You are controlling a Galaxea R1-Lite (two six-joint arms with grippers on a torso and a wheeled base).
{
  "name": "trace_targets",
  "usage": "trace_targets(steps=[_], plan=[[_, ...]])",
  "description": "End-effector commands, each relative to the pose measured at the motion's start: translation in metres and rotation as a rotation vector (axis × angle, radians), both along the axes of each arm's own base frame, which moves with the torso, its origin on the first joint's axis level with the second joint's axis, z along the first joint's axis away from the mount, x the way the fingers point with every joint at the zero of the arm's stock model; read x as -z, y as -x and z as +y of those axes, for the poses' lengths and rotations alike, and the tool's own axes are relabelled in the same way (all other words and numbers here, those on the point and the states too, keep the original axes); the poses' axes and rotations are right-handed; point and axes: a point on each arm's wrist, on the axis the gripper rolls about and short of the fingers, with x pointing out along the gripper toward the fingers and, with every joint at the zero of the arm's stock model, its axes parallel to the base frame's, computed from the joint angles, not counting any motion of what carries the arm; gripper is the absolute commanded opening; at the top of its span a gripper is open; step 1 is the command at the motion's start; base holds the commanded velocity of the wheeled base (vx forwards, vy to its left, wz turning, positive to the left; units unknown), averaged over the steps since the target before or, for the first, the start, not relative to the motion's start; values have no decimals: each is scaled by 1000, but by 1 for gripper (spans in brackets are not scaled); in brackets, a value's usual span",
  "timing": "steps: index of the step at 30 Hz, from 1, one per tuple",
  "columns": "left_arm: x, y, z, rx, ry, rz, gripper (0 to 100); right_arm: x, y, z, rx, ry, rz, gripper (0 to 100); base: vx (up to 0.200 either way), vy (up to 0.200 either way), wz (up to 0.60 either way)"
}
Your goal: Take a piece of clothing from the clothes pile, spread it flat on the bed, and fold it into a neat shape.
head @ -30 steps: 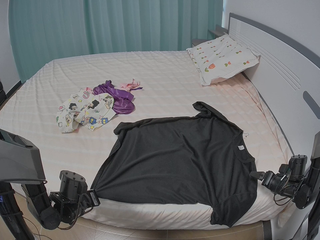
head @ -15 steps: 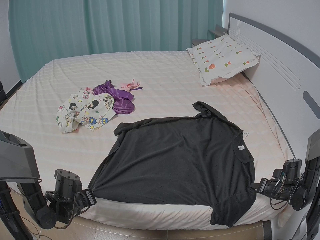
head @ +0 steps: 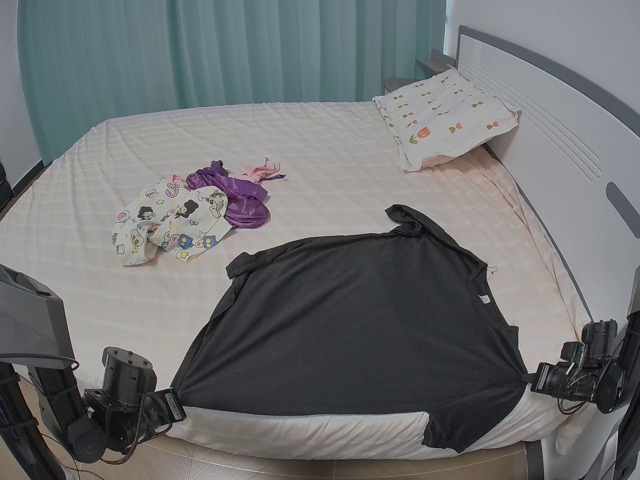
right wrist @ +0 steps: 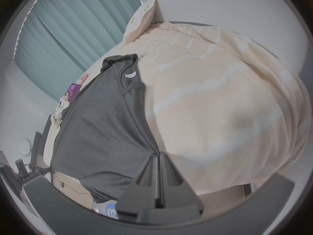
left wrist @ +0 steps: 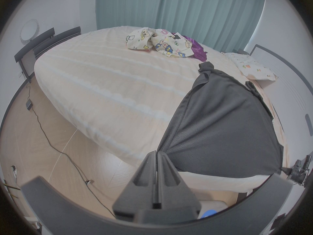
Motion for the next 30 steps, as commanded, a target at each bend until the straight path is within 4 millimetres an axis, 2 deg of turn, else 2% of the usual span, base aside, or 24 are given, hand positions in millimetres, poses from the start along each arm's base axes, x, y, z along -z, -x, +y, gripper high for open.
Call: trace_targets(steps=[1, 9, 10, 11, 12, 19, 26, 30], plan=[[3, 9, 3, 3, -14, 42, 0, -4, 6, -6, 25, -7, -6, 0, 0, 0, 0], [5, 8, 3, 5, -14, 48, 0, -7, 7, -5, 19, -6, -15, 0, 0, 0, 0], [6, 8, 2, 8, -11, 51, 100, -7, 7, -5, 17, -6, -12, 0, 0, 0, 0], [6, 8, 2, 13, -3, 53, 100, -6, 7, -5, 14, -7, -8, 0, 0, 0, 0], [6, 8, 2, 18, 3, 53, 100, -5, 6, -4, 9, -10, -8, 100, 0, 0, 0], [3, 3, 1, 15, 27, 28, 100, -15, 2, 1, -26, -42, -79, 100, 0, 0, 0], [-19, -33, 5, -49, 88, -161, 100, -50, -18, -3, 27, -61, -305, 100, 0, 0, 0], [-30, -51, 0, -66, 135, -245, 100, -59, -29, 2, 12, -76, -360, 100, 0, 0, 0]])
